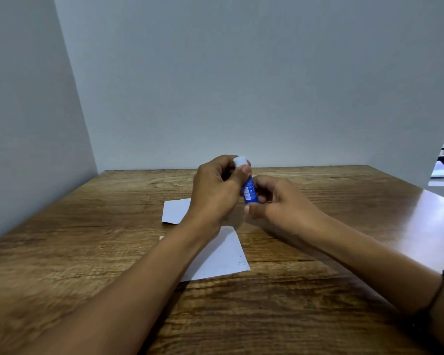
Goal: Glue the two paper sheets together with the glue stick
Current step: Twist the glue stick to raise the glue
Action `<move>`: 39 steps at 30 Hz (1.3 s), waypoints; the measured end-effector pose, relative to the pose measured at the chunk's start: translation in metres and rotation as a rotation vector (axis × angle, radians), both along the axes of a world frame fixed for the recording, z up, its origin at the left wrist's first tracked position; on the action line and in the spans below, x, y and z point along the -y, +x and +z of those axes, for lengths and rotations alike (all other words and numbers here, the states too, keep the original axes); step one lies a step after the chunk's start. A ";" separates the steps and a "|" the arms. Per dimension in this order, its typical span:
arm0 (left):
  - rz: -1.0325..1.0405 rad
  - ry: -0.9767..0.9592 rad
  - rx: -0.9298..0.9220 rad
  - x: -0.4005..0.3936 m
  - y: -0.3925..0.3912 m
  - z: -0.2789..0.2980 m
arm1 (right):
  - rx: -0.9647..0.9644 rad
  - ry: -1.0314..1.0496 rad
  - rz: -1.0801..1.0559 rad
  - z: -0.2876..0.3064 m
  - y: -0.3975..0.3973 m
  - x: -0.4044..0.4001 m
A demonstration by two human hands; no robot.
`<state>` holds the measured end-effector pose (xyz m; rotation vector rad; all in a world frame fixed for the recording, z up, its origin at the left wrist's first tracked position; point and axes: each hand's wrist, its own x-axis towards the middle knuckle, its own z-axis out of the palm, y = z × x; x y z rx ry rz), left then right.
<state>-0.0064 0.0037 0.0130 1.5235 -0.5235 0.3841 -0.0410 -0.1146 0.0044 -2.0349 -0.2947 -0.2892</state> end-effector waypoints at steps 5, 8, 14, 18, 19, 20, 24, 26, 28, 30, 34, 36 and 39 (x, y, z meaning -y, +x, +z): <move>-0.007 -0.011 -0.002 0.000 0.000 -0.001 | -0.086 0.198 0.091 0.003 0.000 0.001; -0.005 -0.013 -0.006 -0.001 0.000 -0.001 | -0.082 0.108 0.094 -0.002 0.000 0.003; -0.013 -0.018 -0.009 0.000 0.000 -0.001 | -0.043 0.087 0.013 -0.003 0.002 0.001; -0.004 -0.036 -0.023 -0.001 0.000 0.000 | -0.099 0.222 0.036 0.001 0.002 0.003; -0.006 -0.034 -0.023 -0.001 0.000 0.000 | -0.109 0.254 0.056 0.001 0.001 0.002; -0.009 -0.031 -0.021 -0.001 0.000 0.000 | -0.109 0.259 0.067 0.000 0.001 0.001; -0.013 -0.038 -0.036 -0.001 -0.001 0.001 | -0.050 0.088 0.038 -0.006 0.000 0.000; -0.020 -0.042 -0.041 -0.001 -0.001 0.002 | -0.027 0.073 0.017 -0.005 0.002 0.001; -0.026 -0.042 -0.041 0.000 -0.001 0.002 | -0.023 0.103 0.002 -0.004 0.003 0.002; -0.026 -0.044 -0.039 0.001 -0.002 0.002 | -0.031 0.099 -0.001 -0.002 0.003 0.002; -0.013 -0.046 -0.039 0.001 -0.001 0.002 | -0.047 0.140 0.039 -0.002 0.002 0.001; -0.015 -0.049 -0.048 0.001 -0.001 0.002 | -0.066 0.126 0.076 -0.004 0.001 0.000; -0.018 -0.053 -0.059 0.000 -0.001 0.001 | -0.021 0.009 0.039 -0.007 0.001 0.000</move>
